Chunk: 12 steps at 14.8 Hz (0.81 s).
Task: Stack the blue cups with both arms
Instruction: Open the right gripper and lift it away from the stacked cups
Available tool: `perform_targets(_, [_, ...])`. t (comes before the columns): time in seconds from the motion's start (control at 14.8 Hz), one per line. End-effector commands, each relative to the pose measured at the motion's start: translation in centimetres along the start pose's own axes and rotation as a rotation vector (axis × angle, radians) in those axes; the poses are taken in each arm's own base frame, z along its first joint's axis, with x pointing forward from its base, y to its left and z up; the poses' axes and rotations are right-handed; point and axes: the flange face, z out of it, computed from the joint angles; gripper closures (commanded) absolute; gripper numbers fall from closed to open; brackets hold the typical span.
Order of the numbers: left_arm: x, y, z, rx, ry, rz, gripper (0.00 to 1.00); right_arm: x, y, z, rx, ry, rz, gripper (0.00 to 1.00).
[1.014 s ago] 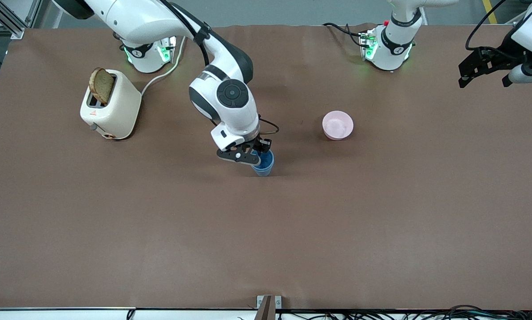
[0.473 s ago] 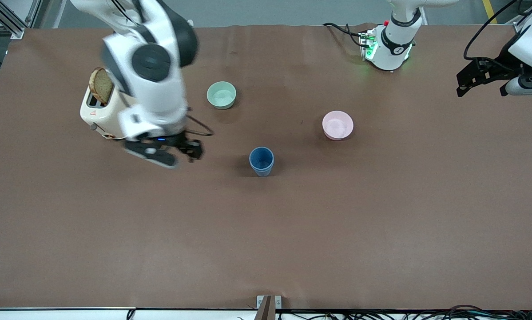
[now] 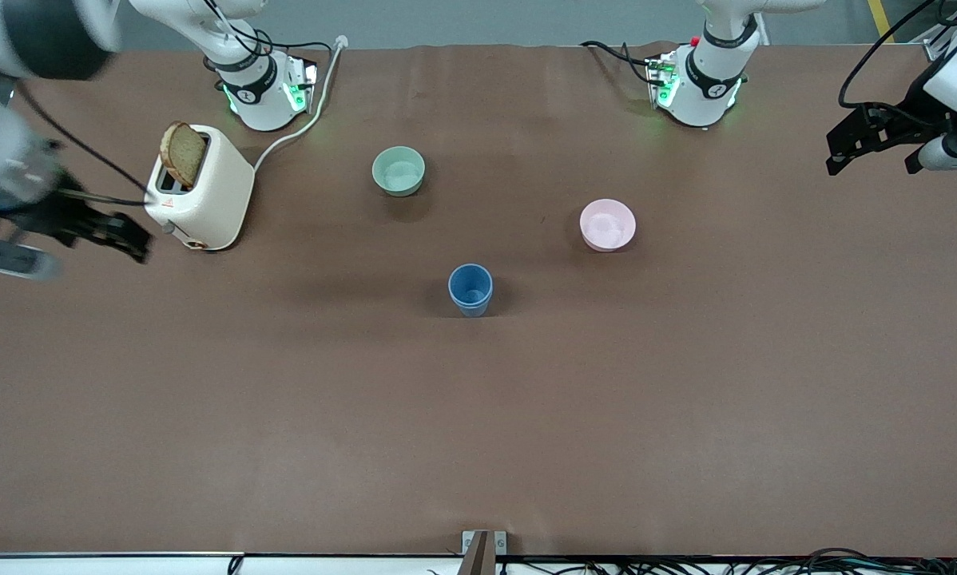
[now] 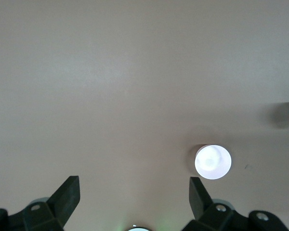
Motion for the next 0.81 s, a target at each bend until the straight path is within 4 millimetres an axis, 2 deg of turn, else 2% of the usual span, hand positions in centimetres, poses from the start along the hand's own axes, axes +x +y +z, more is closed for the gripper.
perform_targets(0.0, [0.3,0.0,-0.4,-0.012,0.003,-0.005,0.0,-0.6,5.5,-2.2,0.06,-0.04,-0.044,0.0])
perform_targets(0.14, [0.4,0.2,-0.3,-0.012,0.002,-0.002,0.0,-0.9,8.6,-2.8,0.101,-0.057,-0.067,0.0])
perform_targets(0.2, [0.4,0.2,-0.3,-0.01,0.002,-0.002,0.0,-0.9,9.3,-2.6,0.12,-0.059,-0.057,0.0])
perform_targets(0.74, [0.8,0.8,0.4,-0.01,-0.011,0.009,0.0,0.4,8.7,-2.6,0.102,0.025,-0.063,0.0])
